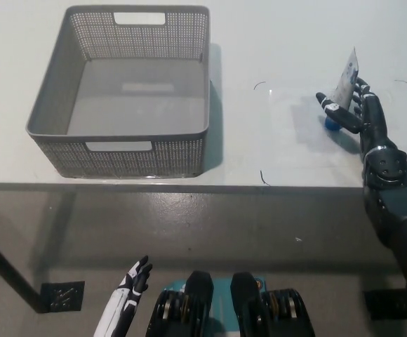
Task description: Use the right hand to pick up a shampoo and place it into a container on the left side
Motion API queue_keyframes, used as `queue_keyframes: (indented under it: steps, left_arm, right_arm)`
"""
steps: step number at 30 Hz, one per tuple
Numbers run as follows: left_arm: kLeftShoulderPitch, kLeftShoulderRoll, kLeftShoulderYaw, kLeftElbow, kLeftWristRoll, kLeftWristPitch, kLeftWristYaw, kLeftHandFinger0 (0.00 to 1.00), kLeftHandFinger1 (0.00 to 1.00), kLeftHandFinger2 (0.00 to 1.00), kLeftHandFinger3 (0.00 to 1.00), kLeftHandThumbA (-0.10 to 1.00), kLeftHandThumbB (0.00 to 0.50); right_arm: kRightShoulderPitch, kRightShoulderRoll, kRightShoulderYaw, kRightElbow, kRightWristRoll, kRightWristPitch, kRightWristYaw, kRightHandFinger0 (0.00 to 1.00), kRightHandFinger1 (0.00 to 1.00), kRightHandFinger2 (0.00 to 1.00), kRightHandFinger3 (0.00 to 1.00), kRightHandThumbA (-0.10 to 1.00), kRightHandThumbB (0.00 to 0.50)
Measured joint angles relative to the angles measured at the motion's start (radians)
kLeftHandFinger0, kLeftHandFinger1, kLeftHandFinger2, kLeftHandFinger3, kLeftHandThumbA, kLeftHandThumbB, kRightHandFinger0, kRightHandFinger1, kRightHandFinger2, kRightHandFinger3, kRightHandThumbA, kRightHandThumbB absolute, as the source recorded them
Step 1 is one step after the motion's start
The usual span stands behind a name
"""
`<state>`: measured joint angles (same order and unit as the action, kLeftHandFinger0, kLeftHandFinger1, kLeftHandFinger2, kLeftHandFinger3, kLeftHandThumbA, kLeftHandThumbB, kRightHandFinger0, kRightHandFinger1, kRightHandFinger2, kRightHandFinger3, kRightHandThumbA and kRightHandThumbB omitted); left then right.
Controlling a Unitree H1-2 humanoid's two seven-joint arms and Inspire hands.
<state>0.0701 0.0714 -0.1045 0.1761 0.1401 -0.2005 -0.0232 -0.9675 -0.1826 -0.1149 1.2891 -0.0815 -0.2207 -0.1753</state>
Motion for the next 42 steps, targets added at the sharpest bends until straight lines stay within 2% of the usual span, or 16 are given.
queue_keyframes:
  steps: [3,4,5,6,7,8,11,16,29,32,33,34,35,36,40,42]
  left_arm:
    - [-0.002,0.0,-0.002,0.0,0.0,0.0,0.0,1.0,1.0,1.0,1.0,1.0,0.151]
    - [-0.004,0.0,-0.002,0.0,0.0,0.0,-0.001,1.0,1.0,1.0,1.0,1.0,0.152]
    - [-0.005,0.0,-0.002,0.0,0.0,0.0,-0.001,1.0,1.0,1.0,1.0,1.0,0.152]
    - [-0.007,0.0,-0.003,0.0,0.0,0.001,-0.002,1.0,1.0,1.0,1.0,1.0,0.152]
    - [-0.01,0.0,-0.003,0.0,0.0,0.001,-0.002,1.0,1.0,1.0,1.0,1.0,0.153]
    - [-0.011,0.0,-0.003,0.0,0.0,0.001,-0.002,1.0,1.0,1.0,1.0,1.0,0.153]
    - [-0.02,0.003,-0.003,0.0,0.002,0.001,-0.003,1.0,1.0,1.0,1.0,1.0,0.151]
    - [-0.031,0.01,-0.004,-0.002,0.002,0.001,-0.007,1.0,1.0,1.0,1.0,1.0,0.14]
    - [-0.043,0.014,-0.004,-0.002,0.002,0.001,-0.016,1.0,1.0,1.0,1.0,1.0,0.156]
    - [-0.049,0.014,-0.003,-0.002,0.002,0.001,-0.017,1.0,1.0,1.0,1.0,1.0,0.15]
    - [-0.05,0.014,-0.003,-0.002,0.002,0.001,-0.017,1.0,1.0,1.0,1.0,1.0,0.155]
    - [-0.05,0.014,-0.003,-0.002,0.002,0.0,-0.017,1.0,1.0,1.0,1.0,1.0,0.156]
    - [-0.05,0.015,-0.003,-0.001,0.002,0.0,-0.017,1.0,1.0,1.0,1.0,1.0,0.144]
    - [-0.051,0.015,-0.003,-0.001,0.002,0.0,-0.017,1.0,1.0,1.0,1.0,1.0,0.147]
    - [-0.051,0.015,-0.003,-0.001,0.003,0.0,-0.017,1.0,1.0,1.0,1.0,1.0,0.151]
    - [-0.051,0.015,-0.003,-0.001,0.003,0.001,-0.017,1.0,1.0,1.0,1.0,1.0,0.161]
  right_arm:
    - [-0.014,0.003,0.002,0.021,0.001,-0.003,-0.003,1.0,1.0,1.0,1.0,0.69,0.394]
    - [-0.018,0.006,0.002,0.029,0.001,-0.004,-0.011,0.93,0.94,1.0,1.0,0.52,0.371]
    - [-0.023,0.008,0.002,0.035,0.002,-0.004,-0.018,0.93,0.94,1.0,1.0,0.52,0.371]
    - [-0.03,0.012,0.002,0.044,0.002,-0.004,-0.034,0.46,0.51,0.62,0.72,0.28,0.313]
    - [-0.038,0.016,0.002,0.05,0.002,-0.004,-0.054,0.02,0.03,0.18,0.17,-0.08,0.179]
    - [-0.043,0.019,0.001,0.055,0.002,-0.004,-0.068,0.0,0.03,0.34,0.26,-0.1,0.164]
    - [-0.065,0.029,-0.003,0.076,0.004,-0.004,-0.122,0.0,0.17,0.59,0.49,-0.1,0.157]
    - [-0.074,0.032,-0.001,0.082,0.005,-0.011,-0.158,0.0,0.17,0.59,0.51,-0.1,0.136]
    - [-0.074,0.031,-0.018,0.082,0.034,-0.046,-0.199,0.0,0.23,0.64,0.62,-0.1,0.155]
    - [-0.075,0.032,-0.019,0.075,0.04,-0.056,-0.202,0.0,0.22,0.63,0.64,-0.1,0.133]
    - [-0.078,0.032,-0.019,0.065,0.042,-0.06,-0.204,0.07,0.34,0.72,0.67,-0.1,0.174]
    - [-0.08,0.033,-0.019,0.05,0.043,-0.062,-0.207,0.1,0.33,0.64,0.61,-0.1,0.174]
    - [-0.083,0.034,-0.018,0.037,0.044,-0.064,-0.208,0.01,0.22,0.55,0.5,-0.1,0.2]
    - [-0.086,0.036,-0.017,0.018,0.045,-0.067,-0.21,0.0,0.17,0.52,0.46,-0.1,0.221]
    - [-0.105,0.054,-0.008,-0.095,0.042,-0.071,-0.217,0.0,0.02,0.48,0.51,-0.1,0.156]
    - [-0.109,0.07,-0.002,-0.17,0.04,-0.071,-0.219,0.0,0.08,0.55,0.56,-0.1,0.15]
